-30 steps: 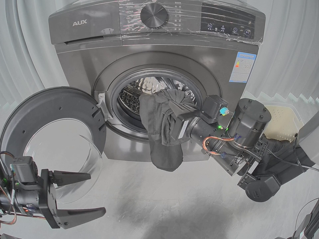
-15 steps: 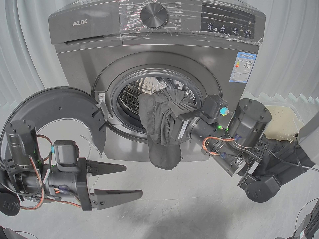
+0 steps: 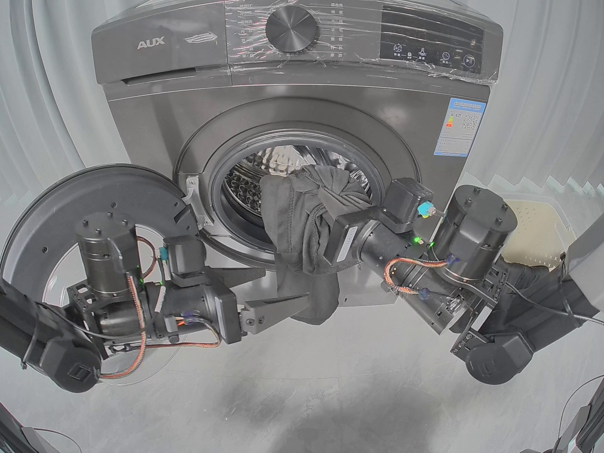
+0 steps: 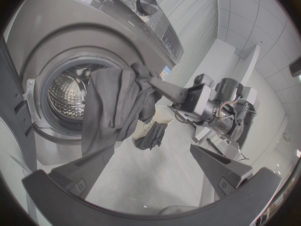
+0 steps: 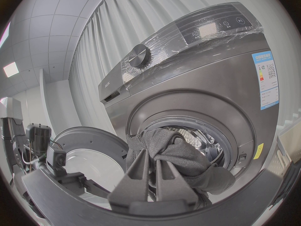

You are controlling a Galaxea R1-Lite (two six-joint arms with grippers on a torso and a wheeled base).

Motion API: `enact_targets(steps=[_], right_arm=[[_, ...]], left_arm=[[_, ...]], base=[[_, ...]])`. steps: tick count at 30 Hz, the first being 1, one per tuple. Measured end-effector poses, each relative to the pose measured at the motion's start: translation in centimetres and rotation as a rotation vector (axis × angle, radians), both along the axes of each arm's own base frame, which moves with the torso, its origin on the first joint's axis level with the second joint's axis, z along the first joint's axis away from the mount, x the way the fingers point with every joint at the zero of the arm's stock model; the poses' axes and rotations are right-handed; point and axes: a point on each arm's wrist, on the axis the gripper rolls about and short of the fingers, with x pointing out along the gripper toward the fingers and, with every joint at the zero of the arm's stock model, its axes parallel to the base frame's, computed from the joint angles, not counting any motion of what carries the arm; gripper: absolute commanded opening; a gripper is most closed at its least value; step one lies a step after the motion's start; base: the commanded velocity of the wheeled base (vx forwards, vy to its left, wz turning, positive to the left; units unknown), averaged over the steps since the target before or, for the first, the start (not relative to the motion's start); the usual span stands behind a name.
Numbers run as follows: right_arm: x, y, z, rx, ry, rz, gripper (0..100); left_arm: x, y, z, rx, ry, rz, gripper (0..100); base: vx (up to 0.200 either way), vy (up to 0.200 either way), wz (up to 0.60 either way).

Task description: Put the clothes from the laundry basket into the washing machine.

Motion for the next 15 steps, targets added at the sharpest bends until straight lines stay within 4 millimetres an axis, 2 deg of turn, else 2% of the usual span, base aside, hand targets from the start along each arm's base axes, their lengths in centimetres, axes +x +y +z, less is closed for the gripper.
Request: enact_targets(steps=[5, 15], right_arm=[[0.0, 0.0, 0.0, 0.002, -0.001, 0.001, 0], [-0.1, 0.1, 0.0, 0.004, -0.001, 0.003, 0]], left_arm=[[0.8, -1.3, -1.1, 0.021, 0.021, 0.016, 100], [2.7, -3.4, -1.4, 0.035, -0.013, 0.109, 100]], base=[[0.000, 0.000, 0.00], [0.000, 0.000, 0.00]])
